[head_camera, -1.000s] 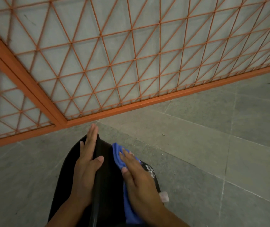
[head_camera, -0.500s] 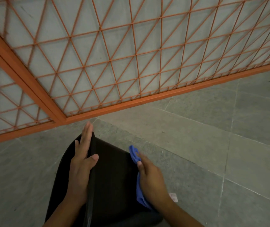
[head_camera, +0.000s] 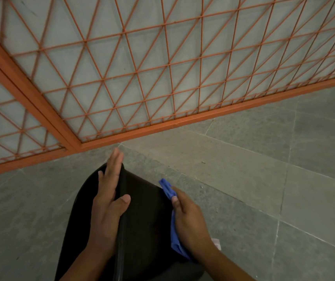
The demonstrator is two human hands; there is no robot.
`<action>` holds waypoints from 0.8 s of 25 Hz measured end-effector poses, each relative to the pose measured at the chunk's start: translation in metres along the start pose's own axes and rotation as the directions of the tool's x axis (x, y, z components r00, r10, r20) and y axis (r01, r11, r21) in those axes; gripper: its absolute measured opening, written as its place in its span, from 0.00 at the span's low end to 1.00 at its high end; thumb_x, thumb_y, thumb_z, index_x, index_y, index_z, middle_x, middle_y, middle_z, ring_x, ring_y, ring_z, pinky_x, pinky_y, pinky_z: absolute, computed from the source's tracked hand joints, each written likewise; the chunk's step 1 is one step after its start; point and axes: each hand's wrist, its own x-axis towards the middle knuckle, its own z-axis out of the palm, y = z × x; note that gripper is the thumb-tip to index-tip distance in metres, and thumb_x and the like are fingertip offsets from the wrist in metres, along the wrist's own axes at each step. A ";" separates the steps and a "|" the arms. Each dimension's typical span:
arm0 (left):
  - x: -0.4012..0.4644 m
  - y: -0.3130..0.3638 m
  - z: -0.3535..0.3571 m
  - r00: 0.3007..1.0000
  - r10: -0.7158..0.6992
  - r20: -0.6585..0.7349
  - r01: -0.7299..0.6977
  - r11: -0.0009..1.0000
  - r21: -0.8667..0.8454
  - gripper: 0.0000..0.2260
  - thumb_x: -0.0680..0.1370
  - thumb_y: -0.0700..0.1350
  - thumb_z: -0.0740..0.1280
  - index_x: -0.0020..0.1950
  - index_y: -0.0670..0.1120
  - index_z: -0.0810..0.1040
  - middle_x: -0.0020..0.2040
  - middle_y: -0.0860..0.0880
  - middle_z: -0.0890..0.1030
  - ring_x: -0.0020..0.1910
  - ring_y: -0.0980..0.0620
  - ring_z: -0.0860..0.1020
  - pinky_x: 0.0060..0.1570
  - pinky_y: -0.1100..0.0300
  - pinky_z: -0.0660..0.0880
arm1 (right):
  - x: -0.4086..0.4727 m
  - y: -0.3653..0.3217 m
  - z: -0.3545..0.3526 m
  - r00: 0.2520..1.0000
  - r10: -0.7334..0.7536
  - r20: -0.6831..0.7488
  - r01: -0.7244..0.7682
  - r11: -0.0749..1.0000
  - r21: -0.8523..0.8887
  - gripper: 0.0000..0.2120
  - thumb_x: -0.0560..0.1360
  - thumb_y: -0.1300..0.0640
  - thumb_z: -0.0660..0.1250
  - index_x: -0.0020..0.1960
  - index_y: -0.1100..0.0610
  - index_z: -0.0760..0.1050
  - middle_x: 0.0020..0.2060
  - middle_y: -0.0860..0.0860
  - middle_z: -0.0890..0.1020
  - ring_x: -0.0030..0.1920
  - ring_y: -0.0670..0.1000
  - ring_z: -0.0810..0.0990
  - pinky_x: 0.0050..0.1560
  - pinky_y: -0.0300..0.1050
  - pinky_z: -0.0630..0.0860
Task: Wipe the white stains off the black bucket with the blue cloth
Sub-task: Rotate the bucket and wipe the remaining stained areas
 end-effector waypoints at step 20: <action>0.003 -0.005 -0.006 0.999 0.008 0.036 -0.011 0.997 0.075 0.33 0.71 0.73 0.55 0.74 0.66 0.55 0.75 0.67 0.54 0.76 0.64 0.52 0.74 0.66 0.42 | 0.002 0.002 -0.002 0.987 -0.143 0.068 0.142 0.990 0.018 0.16 0.79 0.58 0.56 0.61 0.40 0.66 0.60 0.34 0.71 0.61 0.31 0.66 0.58 0.21 0.57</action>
